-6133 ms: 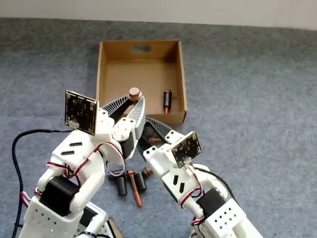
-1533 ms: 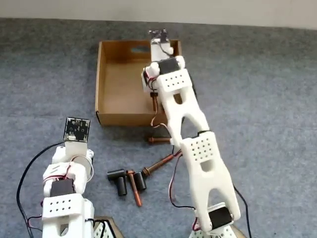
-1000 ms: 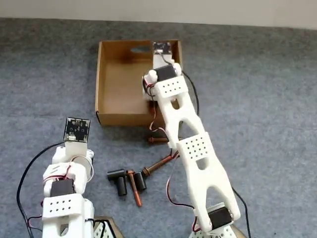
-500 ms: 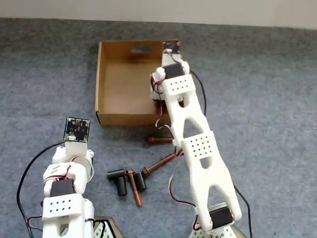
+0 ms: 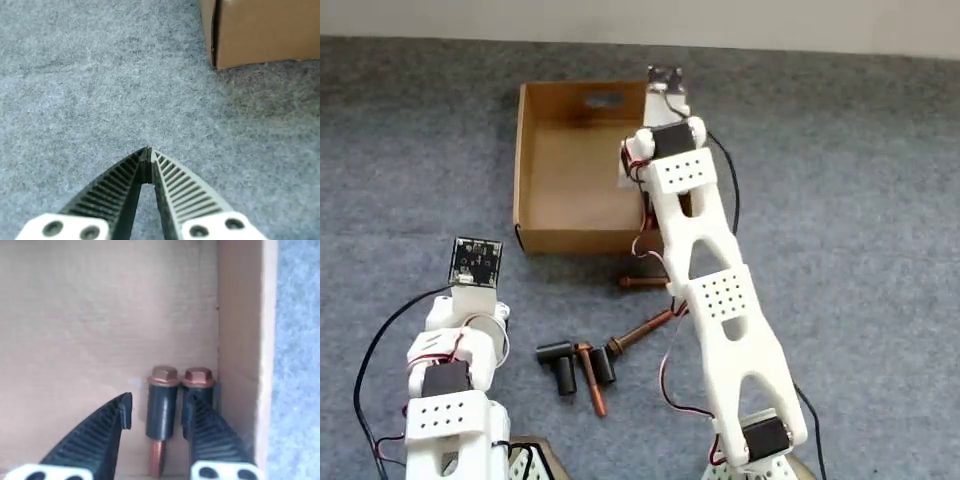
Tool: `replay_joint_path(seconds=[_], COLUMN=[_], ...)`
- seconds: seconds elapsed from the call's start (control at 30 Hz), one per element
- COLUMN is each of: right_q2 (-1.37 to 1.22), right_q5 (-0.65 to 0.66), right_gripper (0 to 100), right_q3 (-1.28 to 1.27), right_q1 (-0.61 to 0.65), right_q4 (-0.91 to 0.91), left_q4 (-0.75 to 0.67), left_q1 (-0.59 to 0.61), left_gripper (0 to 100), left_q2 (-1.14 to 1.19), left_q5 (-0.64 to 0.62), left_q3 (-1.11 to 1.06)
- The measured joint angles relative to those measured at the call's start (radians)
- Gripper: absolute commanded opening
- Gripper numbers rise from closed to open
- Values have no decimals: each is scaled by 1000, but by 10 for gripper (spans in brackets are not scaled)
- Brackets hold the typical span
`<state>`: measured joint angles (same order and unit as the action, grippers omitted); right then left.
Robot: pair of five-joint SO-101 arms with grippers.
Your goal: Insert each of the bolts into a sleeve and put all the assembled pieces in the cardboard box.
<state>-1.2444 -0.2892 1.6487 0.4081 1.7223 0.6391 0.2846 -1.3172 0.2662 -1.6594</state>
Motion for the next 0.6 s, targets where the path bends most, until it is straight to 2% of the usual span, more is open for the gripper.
replay_joint_path(seconds=[0.2, 0.47, 0.6], right_q2=[164, 499, 769], right_q5=[124, 152, 152], right_gripper=[156, 156, 156], right_q3=[0, -5, -230], right_q1=[0, 2, 26], right_q4=[28, 31, 31], left_q4=[0, 0, 0], left_q1=[0, 0, 0], left_gripper=[8, 8, 9], left_q2=[0, 0, 0], left_q5=[0, 0, 0], left_q3=[0, 0, 0])
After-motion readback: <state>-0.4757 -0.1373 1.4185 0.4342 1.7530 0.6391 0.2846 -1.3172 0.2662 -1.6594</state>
